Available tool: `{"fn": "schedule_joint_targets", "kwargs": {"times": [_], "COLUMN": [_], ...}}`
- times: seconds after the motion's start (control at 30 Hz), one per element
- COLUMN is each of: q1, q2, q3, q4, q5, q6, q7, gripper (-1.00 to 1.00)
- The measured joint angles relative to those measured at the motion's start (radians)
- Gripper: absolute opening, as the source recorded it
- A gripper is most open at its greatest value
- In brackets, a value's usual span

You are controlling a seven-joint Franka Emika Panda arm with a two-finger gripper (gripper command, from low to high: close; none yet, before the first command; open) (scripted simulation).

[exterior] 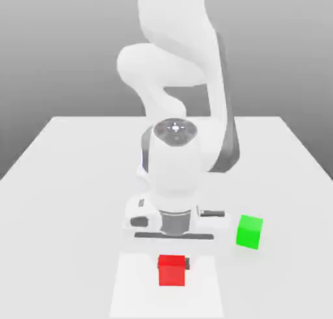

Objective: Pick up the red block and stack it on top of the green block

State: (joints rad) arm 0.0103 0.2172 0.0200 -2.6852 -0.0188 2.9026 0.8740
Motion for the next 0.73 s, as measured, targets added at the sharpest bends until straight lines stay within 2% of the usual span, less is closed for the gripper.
{"fn": "schedule_joint_targets", "kwargs": {"times": [0.13,0.4,0.5,0.63,0.67,0.73], "q1": [0.004,0.331,0.350,0.337,0.339,0.337], "q2": [-0.139,-0.410,-0.360,-0.223,-0.191,-0.191], "q3": [0.012,0.188,0.214,0.211,0.203,0.203], "q4": [-0.023,-0.188,-0.203,-0.201,-0.199,-0.199], "q5": [0.015,0.122,0.099,0.011,-0.016,-0.016], "q6": [-0.116,-0.219,-0.154,-0.022,0.007,0.007], "q7": [-0.012,-0.151,-0.142,-0.082,-0.063,-0.063], "gripper": [-1.00,-1.00,-1.00,-1.00,1.00,1.00]}}
